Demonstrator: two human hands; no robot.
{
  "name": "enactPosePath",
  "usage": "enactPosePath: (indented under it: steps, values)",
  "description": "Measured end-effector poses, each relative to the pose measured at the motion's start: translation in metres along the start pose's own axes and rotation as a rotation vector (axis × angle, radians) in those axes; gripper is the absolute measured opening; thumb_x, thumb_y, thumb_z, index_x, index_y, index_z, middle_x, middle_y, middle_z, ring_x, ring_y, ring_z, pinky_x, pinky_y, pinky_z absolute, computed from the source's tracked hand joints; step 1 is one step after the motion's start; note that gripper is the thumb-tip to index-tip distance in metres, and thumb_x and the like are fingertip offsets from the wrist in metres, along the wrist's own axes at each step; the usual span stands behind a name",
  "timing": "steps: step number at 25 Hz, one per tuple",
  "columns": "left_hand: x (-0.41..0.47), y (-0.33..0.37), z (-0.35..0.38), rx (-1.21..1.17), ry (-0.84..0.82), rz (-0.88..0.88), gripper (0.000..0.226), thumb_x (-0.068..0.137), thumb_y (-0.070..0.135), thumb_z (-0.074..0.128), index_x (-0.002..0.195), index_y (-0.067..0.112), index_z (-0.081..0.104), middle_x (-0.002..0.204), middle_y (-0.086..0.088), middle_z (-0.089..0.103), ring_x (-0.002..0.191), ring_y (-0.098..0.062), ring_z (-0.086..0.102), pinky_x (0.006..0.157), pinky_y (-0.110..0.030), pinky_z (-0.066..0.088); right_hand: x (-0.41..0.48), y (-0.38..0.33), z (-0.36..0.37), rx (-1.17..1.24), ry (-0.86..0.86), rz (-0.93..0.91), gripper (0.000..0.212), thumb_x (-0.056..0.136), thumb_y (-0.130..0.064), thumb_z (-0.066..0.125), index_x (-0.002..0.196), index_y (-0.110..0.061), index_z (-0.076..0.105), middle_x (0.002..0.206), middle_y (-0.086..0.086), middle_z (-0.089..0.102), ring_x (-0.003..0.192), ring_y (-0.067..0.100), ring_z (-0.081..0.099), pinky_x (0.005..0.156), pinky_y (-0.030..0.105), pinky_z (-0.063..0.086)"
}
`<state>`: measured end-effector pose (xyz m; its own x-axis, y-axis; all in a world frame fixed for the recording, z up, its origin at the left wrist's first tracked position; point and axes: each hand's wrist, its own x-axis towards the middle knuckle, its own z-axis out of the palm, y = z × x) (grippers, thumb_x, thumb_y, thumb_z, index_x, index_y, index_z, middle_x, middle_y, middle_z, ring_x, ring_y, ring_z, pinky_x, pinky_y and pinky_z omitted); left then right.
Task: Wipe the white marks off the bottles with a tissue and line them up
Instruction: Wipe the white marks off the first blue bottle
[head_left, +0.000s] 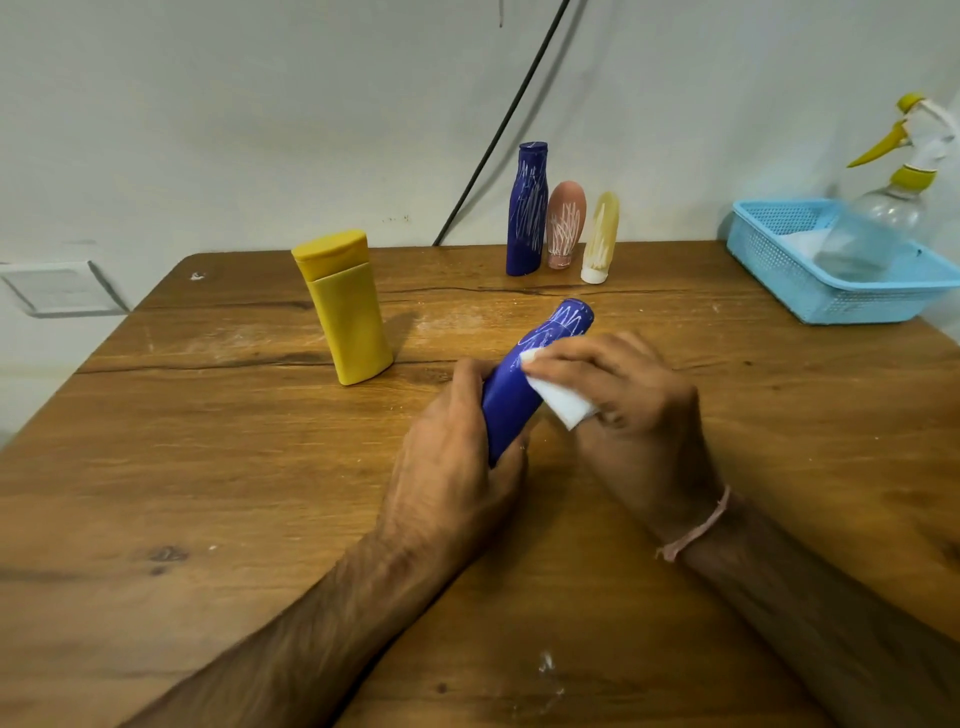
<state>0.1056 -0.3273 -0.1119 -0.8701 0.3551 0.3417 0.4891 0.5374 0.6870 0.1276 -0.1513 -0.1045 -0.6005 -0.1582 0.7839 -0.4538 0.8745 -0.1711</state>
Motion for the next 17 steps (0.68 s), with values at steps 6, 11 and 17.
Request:
enactPosePath:
  steps: [6, 11, 17]
  values:
    - [-0.002, 0.001, 0.003, 0.034, 0.041, 0.070, 0.046, 0.089, 0.023, 0.070, 0.123, 0.031, 0.041, 0.098, 0.015, 0.054, 0.080, -0.003, 0.053, 0.066, -0.027, 0.047, -0.002, -0.009, 0.005, 0.026, -0.017, -0.060, 0.029, 0.083, 0.003, 0.076, 0.112, -0.003, 0.077, 0.113, 0.011, 0.074, 0.099, 0.026, 0.066, 0.088, 0.031, 0.054]
    - [-0.003, 0.004, 0.001, 0.062, 0.016, 0.058, 0.048, 0.089, 0.020, 0.072, 0.129, 0.023, 0.045, 0.105, 0.014, 0.050, 0.084, -0.003, 0.053, 0.074, -0.021, 0.049, -0.001, -0.003, 0.003, 0.013, 0.009, 0.002, 0.032, 0.082, 0.004, 0.077, 0.113, -0.003, 0.076, 0.114, 0.011, 0.073, 0.102, 0.026, 0.065, 0.091, 0.029, 0.053]
    - [-0.004, 0.003, 0.002, 0.090, 0.018, 0.073, 0.049, 0.089, 0.021, 0.072, 0.130, 0.024, 0.045, 0.107, 0.016, 0.048, 0.086, -0.003, 0.053, 0.073, -0.018, 0.045, 0.001, 0.004, -0.001, -0.007, 0.002, 0.038, 0.039, 0.079, 0.006, 0.077, 0.117, -0.004, 0.074, 0.118, 0.011, 0.073, 0.106, 0.029, 0.066, 0.092, 0.038, 0.055]
